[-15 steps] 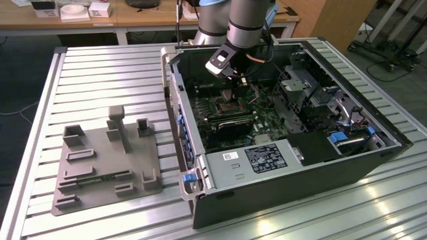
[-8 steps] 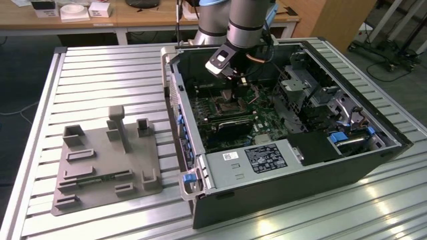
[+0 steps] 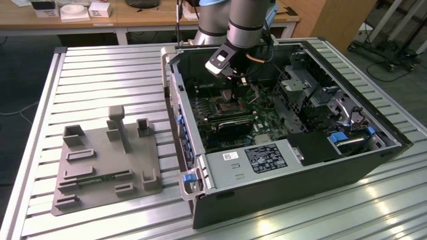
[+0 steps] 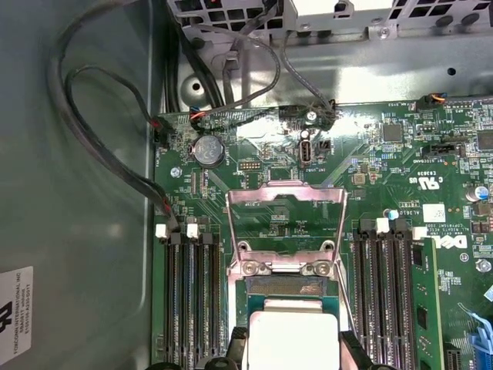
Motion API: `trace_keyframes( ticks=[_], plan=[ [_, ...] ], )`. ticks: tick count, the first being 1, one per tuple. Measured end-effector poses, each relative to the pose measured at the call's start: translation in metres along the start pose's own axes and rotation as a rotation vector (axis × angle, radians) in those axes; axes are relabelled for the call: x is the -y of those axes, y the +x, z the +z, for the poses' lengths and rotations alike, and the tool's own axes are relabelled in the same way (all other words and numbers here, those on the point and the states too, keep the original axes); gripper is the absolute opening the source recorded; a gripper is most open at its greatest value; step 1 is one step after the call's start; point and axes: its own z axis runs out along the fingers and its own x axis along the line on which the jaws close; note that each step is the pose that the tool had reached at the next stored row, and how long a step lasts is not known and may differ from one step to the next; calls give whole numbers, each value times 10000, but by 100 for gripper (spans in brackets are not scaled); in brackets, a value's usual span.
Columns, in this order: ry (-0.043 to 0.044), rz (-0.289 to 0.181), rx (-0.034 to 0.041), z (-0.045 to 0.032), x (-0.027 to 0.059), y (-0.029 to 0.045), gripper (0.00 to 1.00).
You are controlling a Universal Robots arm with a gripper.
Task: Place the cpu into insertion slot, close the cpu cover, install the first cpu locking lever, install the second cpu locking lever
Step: 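Place the cpu into insertion slot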
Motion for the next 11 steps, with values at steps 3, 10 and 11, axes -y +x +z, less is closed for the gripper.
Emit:
trace_keyframes(
  ticks=[3, 10, 11],
  plan=[
    [-1, 20, 1, 0, 0, 0, 54],
    [-2, 64, 3, 0, 0, 0, 54],
    [-2, 70, 3, 0, 0, 0, 54]
  ],
)
